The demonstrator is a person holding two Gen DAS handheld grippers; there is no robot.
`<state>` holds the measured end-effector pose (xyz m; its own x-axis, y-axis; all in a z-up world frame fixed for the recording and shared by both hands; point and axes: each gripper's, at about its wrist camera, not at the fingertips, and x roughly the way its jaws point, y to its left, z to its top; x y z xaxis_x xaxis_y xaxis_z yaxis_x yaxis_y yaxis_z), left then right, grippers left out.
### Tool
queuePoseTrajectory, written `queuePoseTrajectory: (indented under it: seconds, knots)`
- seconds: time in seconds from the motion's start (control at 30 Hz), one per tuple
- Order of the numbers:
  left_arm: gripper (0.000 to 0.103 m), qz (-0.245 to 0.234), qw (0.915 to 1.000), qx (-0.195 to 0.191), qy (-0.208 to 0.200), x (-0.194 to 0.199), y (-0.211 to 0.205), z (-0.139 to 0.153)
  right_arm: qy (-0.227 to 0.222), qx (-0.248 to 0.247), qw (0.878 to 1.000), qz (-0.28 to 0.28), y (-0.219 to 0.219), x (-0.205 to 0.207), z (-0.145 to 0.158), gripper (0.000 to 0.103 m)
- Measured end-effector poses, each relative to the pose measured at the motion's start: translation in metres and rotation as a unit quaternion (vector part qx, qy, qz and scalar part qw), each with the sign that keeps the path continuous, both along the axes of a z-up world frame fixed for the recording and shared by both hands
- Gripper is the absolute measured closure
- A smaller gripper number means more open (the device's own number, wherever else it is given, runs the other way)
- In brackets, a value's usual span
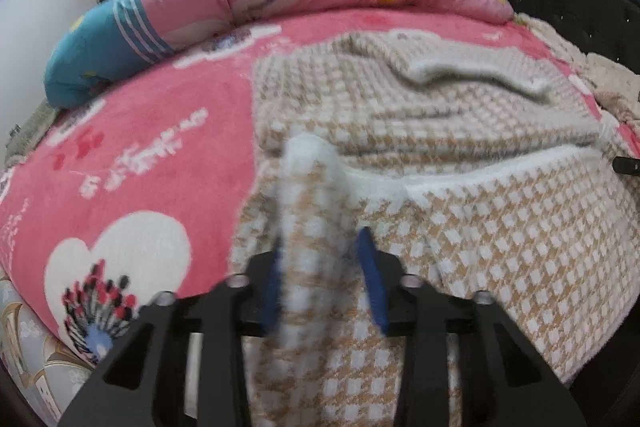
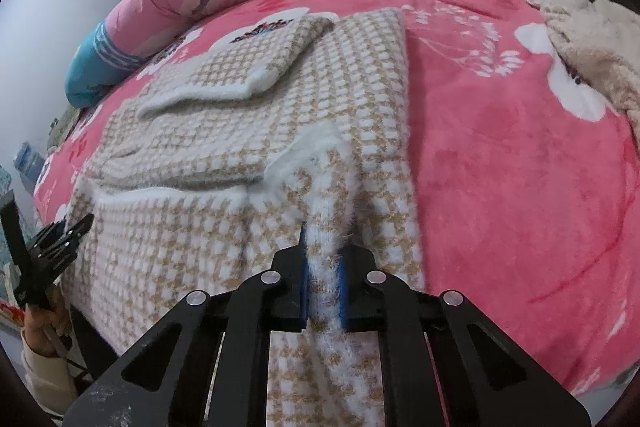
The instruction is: Fold large clothes
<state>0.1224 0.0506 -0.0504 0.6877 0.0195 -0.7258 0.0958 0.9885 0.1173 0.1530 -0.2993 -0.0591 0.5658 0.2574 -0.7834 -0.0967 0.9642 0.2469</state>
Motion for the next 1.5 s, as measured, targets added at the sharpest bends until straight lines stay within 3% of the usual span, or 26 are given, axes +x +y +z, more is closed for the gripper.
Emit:
queuePoseTrajectory:
  seconds: [0.07,0.2,0.37,0.63,0.77,0.83,1.0,1.13,1.2,1.23,1.33,1.37,1.5]
  knots:
    - [0.09,-0.005,0.9998,-0.003,-0.021,-0.012,0.001,0.01,-0.028,-0.007,1.0,-0.003,0.001,-0.014,0.013,0.097]
    - [0.093,-0.031,0.996,-0.022,-0.081,-0.044,0.003,0.043,-0.083,0.008,0.996,-0.017,-0.004,-0.051,0.048,0.097]
    - [0.095,-0.062,0.9835,-0.043,-0.164,-0.078,0.004,0.087,-0.153,0.009,0.988,-0.025,-0.005,-0.083,0.088,0.098]
    - [0.095,-0.059,0.973,-0.046,-0.218,-0.029,0.009,0.13,-0.207,0.017,0.978,-0.02,-0.011,-0.027,0.128,0.098]
    - [0.095,-0.05,0.9776,-0.037,-0.201,0.033,0.01,0.127,-0.201,0.029,0.979,-0.024,-0.018,0.015,0.124,0.098]
    - [0.095,-0.048,0.9835,-0.038,-0.171,0.061,0.012,0.114,-0.186,0.025,0.982,-0.025,-0.019,0.039,0.11,0.098]
    - [0.095,-0.036,0.996,-0.032,-0.075,0.13,0.011,0.065,-0.109,0.025,0.993,-0.029,-0.022,0.098,0.048,0.098]
    - [0.092,-0.026,0.999,-0.029,-0.019,0.153,0.01,0.032,-0.03,0.042,0.998,-0.028,-0.026,0.124,-0.002,0.093]
    - [0.087,-0.02,0.999,-0.036,-0.016,0.153,0.013,0.027,-0.022,0.06,0.998,-0.027,-0.03,0.124,-0.008,0.09]
    - [0.083,-0.018,0.9989,-0.039,-0.017,0.154,0.015,0.027,-0.022,0.072,0.997,-0.024,-0.032,0.122,-0.007,0.084]
    - [0.07,0.005,0.9988,-0.036,-0.034,0.145,0.023,0.04,-0.038,0.061,0.997,-0.036,-0.038,0.104,0.012,0.051]
    - [0.07,0.007,0.9978,-0.041,-0.051,0.135,0.025,0.05,-0.052,0.049,0.997,-0.037,-0.037,0.094,0.022,0.047]
    - [0.068,-0.045,0.9914,-0.074,-0.098,0.085,0.015,0.088,-0.086,0.023,0.996,0.003,-0.021,0.045,0.052,0.047]
